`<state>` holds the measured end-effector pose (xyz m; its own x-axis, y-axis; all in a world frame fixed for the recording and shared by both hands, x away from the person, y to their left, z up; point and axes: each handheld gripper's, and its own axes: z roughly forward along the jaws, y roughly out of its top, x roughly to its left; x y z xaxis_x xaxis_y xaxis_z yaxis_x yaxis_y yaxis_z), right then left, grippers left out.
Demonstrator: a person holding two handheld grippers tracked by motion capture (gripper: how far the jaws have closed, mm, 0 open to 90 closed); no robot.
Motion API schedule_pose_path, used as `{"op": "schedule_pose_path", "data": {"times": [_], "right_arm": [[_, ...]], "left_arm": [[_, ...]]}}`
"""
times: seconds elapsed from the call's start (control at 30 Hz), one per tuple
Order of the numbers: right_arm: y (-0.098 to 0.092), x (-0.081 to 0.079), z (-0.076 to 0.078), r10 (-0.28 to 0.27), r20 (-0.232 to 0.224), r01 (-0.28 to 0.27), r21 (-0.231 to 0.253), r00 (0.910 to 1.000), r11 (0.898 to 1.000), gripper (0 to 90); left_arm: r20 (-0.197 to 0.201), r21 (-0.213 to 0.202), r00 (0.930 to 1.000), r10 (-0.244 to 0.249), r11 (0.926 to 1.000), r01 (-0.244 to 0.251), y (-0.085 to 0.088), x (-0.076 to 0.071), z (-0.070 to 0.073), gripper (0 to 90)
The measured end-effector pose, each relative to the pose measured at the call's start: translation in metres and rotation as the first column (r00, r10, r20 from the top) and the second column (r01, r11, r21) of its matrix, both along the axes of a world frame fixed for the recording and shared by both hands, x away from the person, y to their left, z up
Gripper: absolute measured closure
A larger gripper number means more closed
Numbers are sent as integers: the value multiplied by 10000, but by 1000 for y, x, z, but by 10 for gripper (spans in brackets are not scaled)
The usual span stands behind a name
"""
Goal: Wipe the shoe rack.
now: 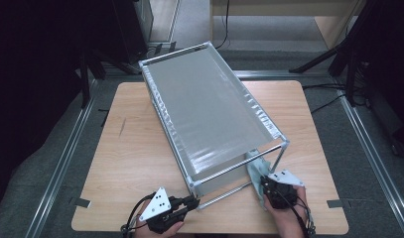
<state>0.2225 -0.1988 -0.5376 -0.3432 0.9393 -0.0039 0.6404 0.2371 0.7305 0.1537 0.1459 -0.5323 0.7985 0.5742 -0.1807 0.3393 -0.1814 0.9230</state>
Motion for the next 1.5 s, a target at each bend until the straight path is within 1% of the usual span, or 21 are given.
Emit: {"op": "schedule_pose_path", "data": {"times": [0.07,0.13,0.3,0.43,0.53,0.6,0.7,0.73,0.77,0.8,0.87,0.9,0.97,1.03,1.07,1.13,1.2,1.3,1.37,1.43,1.5], "right_arm": [[-4,0,-1,-68,-118,71,242,9999,9997,840],[4,-3,-1,144,-133,-142,156,9998,9998,840],[47,-17,-4,1382,-166,-1381,83,9903,9904,834],[86,-34,-5,2641,-239,-2631,404,9642,9639,835],[112,-47,-7,3707,-341,-3672,806,9281,9267,835],[122,-52,-9,4322,-519,-4217,1430,9003,8954,839],[120,-49,-11,4427,-539,-4294,1632,8951,8882,847],[116,-47,-10,4366,-539,-4236,1621,8980,8912,848],[110,-44,-10,4207,-508,-4091,1534,9058,8995,849],[103,-41,-9,3997,-459,-3906,1370,9155,9103,849],[83,-33,-7,3268,-292,-3238,779,9447,9429,851],[75,-29,-6,2991,-240,-2973,592,9539,9530,852],[51,-20,-3,2064,-225,-2049,558,9782,9772,857],[24,-11,-2,1152,-208,-1138,570,9931,9919,865],[12,-7,-1,707,-233,-690,671,9972,9954,868],[-9,-1,1,-111,-151,123,830,9998,9965,872],[-25,2,5,-639,76,627,1042,9979,9926,873],[-35,0,19,-1018,643,925,1332,9927,9868,874],[-37,-4,34,-1101,1276,897,1553,9857,9838,874],[-38,-10,52,-1196,1927,848,1798,9739,9800,874],[-39,-16,72,-1253,2655,706,2064,9560,9759,874]], "left_arm": [[-2,3,10000,-1,10000,1,0,0,0,802],[-11,-4,10000,-1,10000,1,0,0,0,802],[-38,-9,10000,44,10000,-44,0,0,0,802],[-58,-24,10000,74,10000,-74,-1,0,0,801],[-47,-10,10000,71,10000,-71,-1,0,0,801],[-47,-4,10000,53,10000,-53,-1,1,0,802],[-51,-13,10000,33,10000,-34,0,1,0,801],[-48,-13,10000,32,10000,-32,0,1,-1,802],[-45,-17,10000,30,10000,-30,0,1,-1,802],[-55,-28,10000,25,10000,-25,0,1,-1,801],[-48,-4,10000,6,10000,-6,0,1,0,802],[-41,-1,10000,-2,10000,2,1,1,0,802],[-43,3,10000,-12,10000,12,1,1,0,802],[-44,7,10000,-8,10000,8,1,1,0,802],[-45,4,10000,-6,10000,6,1,1,0,802],[-49,0,10000,-9,10000,9,1,1,-1,802],[-50,-6,10000,-7,10000,7,1,1,-1,802],[-44,-8,10000,-16,10000,16,1,1,-1,802],[-46,-11,10000,-15,10000,15,1,1,-1,801],[-46,-15,10000,-21,10000,21,1,1,-1,801],[-41,-1,10000,-21,10000,21,1,1,-1,801]]}}
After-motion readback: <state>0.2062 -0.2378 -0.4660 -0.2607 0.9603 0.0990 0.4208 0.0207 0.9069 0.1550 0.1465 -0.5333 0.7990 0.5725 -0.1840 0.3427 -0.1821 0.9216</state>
